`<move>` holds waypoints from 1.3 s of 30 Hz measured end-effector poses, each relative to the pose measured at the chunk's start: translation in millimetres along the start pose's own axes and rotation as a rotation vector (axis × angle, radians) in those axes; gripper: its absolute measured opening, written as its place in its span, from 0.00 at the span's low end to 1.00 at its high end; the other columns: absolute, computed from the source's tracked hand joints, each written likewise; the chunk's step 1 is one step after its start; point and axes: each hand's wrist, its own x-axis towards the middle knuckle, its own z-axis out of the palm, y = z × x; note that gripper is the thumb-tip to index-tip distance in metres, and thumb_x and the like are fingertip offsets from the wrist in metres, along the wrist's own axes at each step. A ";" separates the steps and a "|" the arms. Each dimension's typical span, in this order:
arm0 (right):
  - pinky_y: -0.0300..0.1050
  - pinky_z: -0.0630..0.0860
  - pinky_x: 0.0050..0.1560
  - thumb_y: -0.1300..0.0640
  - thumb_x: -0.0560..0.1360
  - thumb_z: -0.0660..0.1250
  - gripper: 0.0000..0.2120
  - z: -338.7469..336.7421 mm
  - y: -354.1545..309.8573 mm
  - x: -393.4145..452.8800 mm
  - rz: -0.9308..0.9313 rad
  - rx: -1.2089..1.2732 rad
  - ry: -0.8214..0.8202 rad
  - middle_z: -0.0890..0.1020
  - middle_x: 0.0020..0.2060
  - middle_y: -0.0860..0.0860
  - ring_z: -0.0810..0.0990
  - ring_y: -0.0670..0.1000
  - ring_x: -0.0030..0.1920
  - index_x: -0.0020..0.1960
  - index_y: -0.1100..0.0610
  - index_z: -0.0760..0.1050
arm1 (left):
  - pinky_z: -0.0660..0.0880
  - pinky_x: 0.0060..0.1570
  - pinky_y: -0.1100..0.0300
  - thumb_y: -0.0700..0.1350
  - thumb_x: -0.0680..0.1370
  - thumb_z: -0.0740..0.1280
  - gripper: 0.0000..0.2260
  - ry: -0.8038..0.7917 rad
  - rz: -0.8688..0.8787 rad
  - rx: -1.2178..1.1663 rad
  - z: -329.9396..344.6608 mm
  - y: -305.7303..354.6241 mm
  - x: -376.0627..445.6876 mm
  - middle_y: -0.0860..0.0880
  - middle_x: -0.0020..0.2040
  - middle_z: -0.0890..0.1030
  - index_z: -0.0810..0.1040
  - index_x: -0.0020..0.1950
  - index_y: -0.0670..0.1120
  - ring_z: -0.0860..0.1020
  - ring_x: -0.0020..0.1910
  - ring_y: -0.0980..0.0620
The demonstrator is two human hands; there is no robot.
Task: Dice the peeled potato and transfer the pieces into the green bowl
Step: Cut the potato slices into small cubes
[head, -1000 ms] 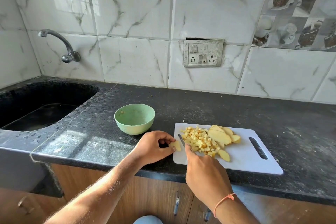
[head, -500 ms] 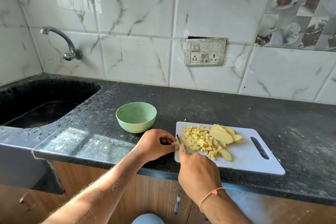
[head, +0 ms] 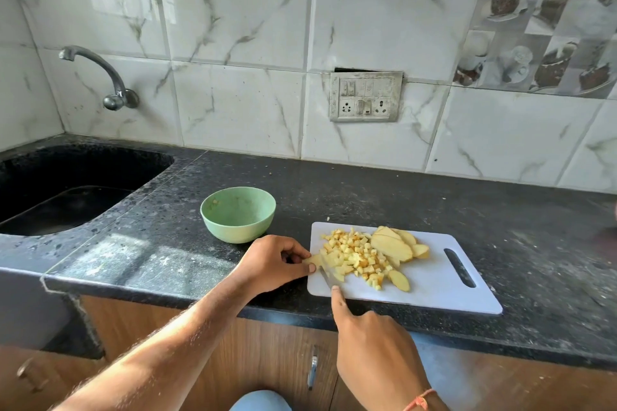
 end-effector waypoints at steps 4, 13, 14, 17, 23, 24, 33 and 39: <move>0.49 0.71 0.37 0.59 0.83 0.53 0.33 4.0 6.8 4.2 0.044 0.002 0.072 0.84 0.48 0.55 0.84 0.57 0.47 0.84 0.49 0.46 | 0.71 0.35 0.70 0.57 0.73 0.80 0.10 -0.044 -0.008 0.018 -2.9 2.0 -0.8 0.58 0.41 0.84 0.86 0.51 0.57 0.75 0.34 0.64; 0.47 0.70 0.33 0.59 0.83 0.53 0.32 8.4 6.1 14.4 0.047 -0.002 0.114 0.84 0.47 0.55 0.84 0.55 0.45 0.84 0.48 0.48 | 0.72 0.34 0.69 0.56 0.74 0.78 0.07 -0.017 0.032 0.022 0.5 -1.0 -3.5 0.58 0.40 0.84 0.85 0.48 0.57 0.76 0.35 0.63; 0.47 0.69 0.31 0.59 0.82 0.54 0.32 8.5 4.9 14.9 0.038 -0.002 0.121 0.84 0.47 0.54 0.84 0.55 0.45 0.84 0.48 0.49 | 0.72 0.34 0.69 0.56 0.74 0.78 0.07 -0.011 0.034 0.020 0.9 -1.0 -3.9 0.58 0.40 0.84 0.85 0.48 0.57 0.76 0.34 0.63; 0.45 0.68 0.30 0.59 0.82 0.54 0.32 7.5 5.0 18.5 0.042 0.013 0.139 0.83 0.44 0.52 0.80 0.54 0.40 0.84 0.48 0.49 | 0.72 0.34 0.68 0.56 0.74 0.79 0.08 0.000 0.043 0.005 1.6 -1.5 -4.3 0.58 0.39 0.84 0.85 0.47 0.56 0.76 0.34 0.62; 0.46 0.60 0.26 0.61 0.81 0.54 0.34 9.0 0.7 23.9 0.036 0.015 0.137 0.73 0.36 0.50 0.72 0.54 0.36 0.85 0.49 0.48 | 0.73 0.34 0.69 0.54 0.73 0.80 0.07 0.012 0.037 -0.033 1.6 -4.2 -3.6 0.60 0.38 0.84 0.85 0.46 0.56 0.77 0.34 0.62; 0.47 0.62 0.28 0.61 0.81 0.54 0.34 9.5 2.4 26.3 0.044 0.016 0.142 0.74 0.37 0.51 0.72 0.54 0.36 0.85 0.49 0.49 | 0.73 0.34 0.69 0.54 0.73 0.80 0.07 0.012 0.035 -0.039 2.1 -4.5 -3.5 0.60 0.37 0.84 0.85 0.45 0.56 0.77 0.34 0.62; 0.47 0.67 0.38 0.58 0.82 0.54 0.30 3.9 -8.2 31.7 0.019 0.016 0.232 0.83 0.49 0.52 0.82 0.55 0.49 0.84 0.49 0.55 | 0.71 0.34 0.70 0.55 0.71 0.82 0.07 0.017 0.000 -0.061 3.3 -5.1 0.2 0.60 0.38 0.85 0.88 0.46 0.56 0.75 0.33 0.63; 0.48 0.68 0.40 0.62 0.80 0.55 0.33 -1.4 -21.6 35.7 0.026 -0.076 0.119 0.84 0.52 0.55 0.83 0.58 0.51 0.84 0.54 0.54 | 0.72 0.35 0.69 0.55 0.72 0.82 0.06 -0.006 -0.006 -0.076 0.5 -4.7 1.0 0.62 0.38 0.85 0.89 0.46 0.58 0.75 0.33 0.64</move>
